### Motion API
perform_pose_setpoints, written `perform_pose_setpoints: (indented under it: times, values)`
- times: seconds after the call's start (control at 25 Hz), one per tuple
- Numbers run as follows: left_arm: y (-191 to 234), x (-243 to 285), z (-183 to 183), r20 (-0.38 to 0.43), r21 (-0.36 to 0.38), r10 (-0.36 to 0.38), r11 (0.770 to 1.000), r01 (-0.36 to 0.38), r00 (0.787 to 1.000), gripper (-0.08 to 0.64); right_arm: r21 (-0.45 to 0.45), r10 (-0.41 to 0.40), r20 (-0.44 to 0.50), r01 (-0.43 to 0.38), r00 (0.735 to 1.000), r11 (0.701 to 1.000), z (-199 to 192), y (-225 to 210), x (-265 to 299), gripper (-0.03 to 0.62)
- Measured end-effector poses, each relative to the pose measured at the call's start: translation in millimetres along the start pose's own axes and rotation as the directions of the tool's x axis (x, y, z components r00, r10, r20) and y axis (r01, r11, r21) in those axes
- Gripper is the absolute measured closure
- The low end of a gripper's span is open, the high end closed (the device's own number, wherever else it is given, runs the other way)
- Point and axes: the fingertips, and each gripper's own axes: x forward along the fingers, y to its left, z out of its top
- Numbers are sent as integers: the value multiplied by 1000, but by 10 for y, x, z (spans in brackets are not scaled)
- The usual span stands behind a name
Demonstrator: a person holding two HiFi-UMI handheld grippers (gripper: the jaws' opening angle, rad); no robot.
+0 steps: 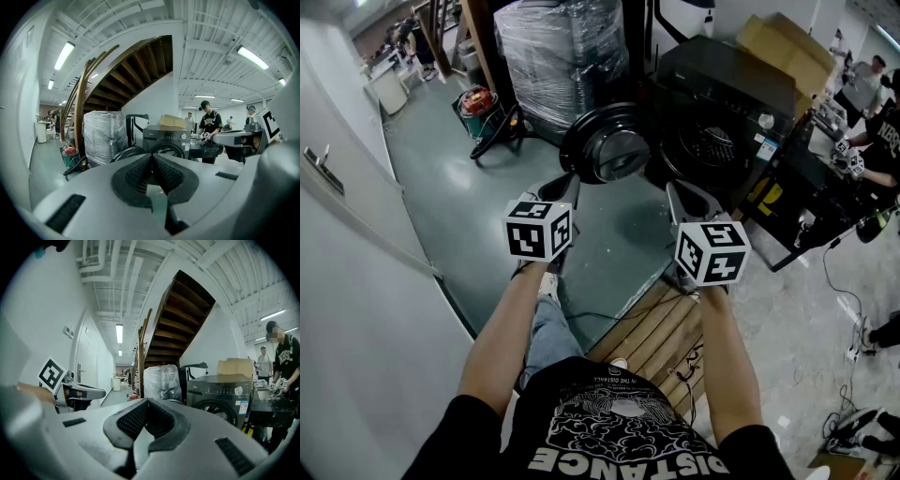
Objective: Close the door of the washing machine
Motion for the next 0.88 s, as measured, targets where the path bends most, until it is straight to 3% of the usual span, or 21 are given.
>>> perform_pose_setpoints:
  times: [0.88]
  values:
    - [162, 327, 78, -5, -44, -51, 998, 51, 999, 523, 1, 45, -26, -45, 999, 999, -47, -12, 237, 571]
